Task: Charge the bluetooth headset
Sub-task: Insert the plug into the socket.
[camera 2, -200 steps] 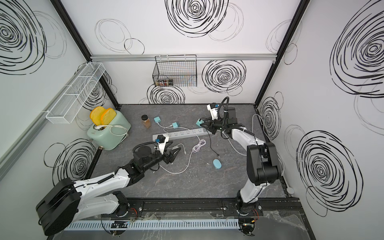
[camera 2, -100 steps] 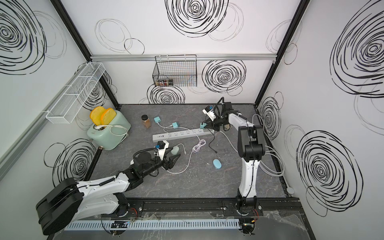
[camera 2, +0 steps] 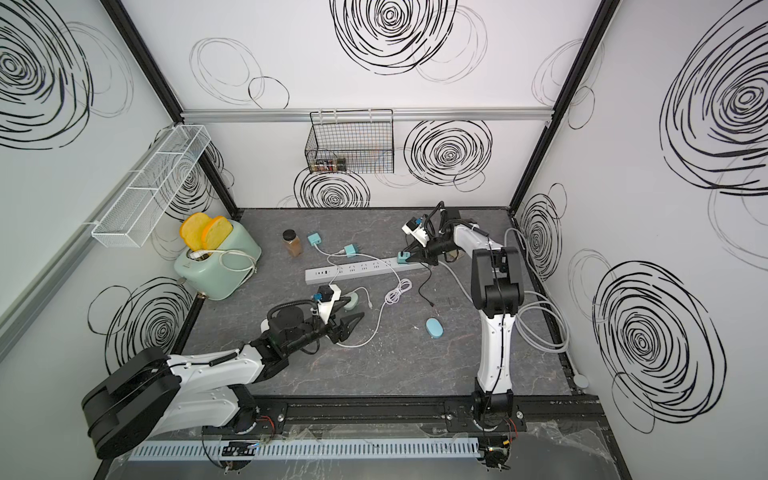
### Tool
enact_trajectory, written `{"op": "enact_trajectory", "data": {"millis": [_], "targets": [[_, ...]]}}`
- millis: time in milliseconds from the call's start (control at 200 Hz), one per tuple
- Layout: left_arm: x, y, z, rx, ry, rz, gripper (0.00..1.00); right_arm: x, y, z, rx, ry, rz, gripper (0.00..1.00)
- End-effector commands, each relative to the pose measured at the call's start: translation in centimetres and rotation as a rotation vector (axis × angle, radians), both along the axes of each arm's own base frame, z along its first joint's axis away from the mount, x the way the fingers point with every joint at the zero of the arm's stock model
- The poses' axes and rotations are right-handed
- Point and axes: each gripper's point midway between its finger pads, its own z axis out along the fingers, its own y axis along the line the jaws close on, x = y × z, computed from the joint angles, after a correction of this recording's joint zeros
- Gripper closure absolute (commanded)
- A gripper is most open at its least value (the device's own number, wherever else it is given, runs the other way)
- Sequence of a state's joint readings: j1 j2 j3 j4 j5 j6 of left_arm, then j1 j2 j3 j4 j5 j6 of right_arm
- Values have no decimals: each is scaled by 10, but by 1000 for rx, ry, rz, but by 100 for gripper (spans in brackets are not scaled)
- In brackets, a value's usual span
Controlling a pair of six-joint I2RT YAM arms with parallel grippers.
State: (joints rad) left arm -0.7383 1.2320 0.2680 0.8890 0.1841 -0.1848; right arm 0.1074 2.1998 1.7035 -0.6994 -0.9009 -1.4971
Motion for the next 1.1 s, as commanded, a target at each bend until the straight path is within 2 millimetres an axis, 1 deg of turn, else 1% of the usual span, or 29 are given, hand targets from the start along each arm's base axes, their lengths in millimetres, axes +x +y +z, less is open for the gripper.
{"op": "enact_trajectory", "data": {"millis": [0,55,235,365,475,630,941,1096], "targets": [[-6,-1,28,-112,-82,-34,29,-8,7,-2,25,21,50,96],[-8,0,31,-125,-96,-37,29,-7,8,-4,21,24,51,96],[-5,3,28,-91,-98,-13,29,-9,9,-15,-16,45,62,96],[-3,4,27,-80,-102,-2,29,-10,10,-16,-26,43,69,96],[-3,4,25,-73,-94,0,29,-11,6,-22,-66,42,69,96],[-3,5,24,-68,-94,4,29,-6,-3,-28,-103,47,53,96],[0,5,22,-56,-91,11,29,-12,-1,-27,-116,47,81,97],[0,4,21,-56,-88,9,29,-14,0,-22,-120,28,81,97]]}}
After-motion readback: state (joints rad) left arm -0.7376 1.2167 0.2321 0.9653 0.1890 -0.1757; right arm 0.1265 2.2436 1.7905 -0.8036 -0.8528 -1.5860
